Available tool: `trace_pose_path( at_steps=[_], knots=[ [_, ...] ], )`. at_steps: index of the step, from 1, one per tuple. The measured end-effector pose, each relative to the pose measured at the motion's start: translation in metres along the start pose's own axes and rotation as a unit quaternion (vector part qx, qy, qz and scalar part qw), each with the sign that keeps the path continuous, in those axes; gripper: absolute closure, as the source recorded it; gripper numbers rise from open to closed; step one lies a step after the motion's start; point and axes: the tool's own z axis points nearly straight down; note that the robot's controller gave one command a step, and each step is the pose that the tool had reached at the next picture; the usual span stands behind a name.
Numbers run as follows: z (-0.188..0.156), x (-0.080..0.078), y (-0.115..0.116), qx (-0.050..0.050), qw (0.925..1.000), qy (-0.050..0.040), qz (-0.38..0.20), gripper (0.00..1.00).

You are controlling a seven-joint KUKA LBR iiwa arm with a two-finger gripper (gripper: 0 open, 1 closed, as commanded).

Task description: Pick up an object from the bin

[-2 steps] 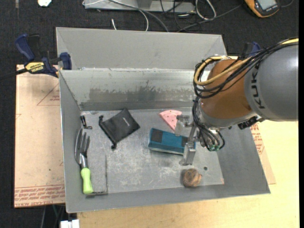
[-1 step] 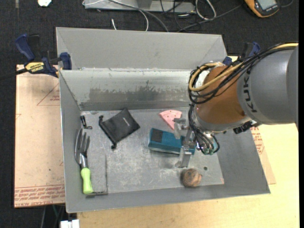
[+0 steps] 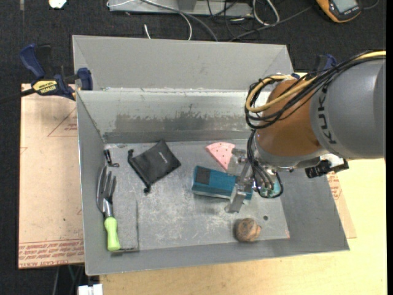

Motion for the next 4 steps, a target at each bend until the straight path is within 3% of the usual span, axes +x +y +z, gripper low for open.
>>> trace_pose_path(
  at_steps=[1,2,4],
  knots=[
    [0.048,-0.018,-0.008,0.000,0.9983,-0.0001,0.059,0.00],
    [0.054,-0.009,-0.006,-0.001,0.9968,-0.0016,0.080,1.00],
    [0.053,-0.007,-0.007,0.000,0.9969,-0.0002,0.079,1.00]
  ],
)
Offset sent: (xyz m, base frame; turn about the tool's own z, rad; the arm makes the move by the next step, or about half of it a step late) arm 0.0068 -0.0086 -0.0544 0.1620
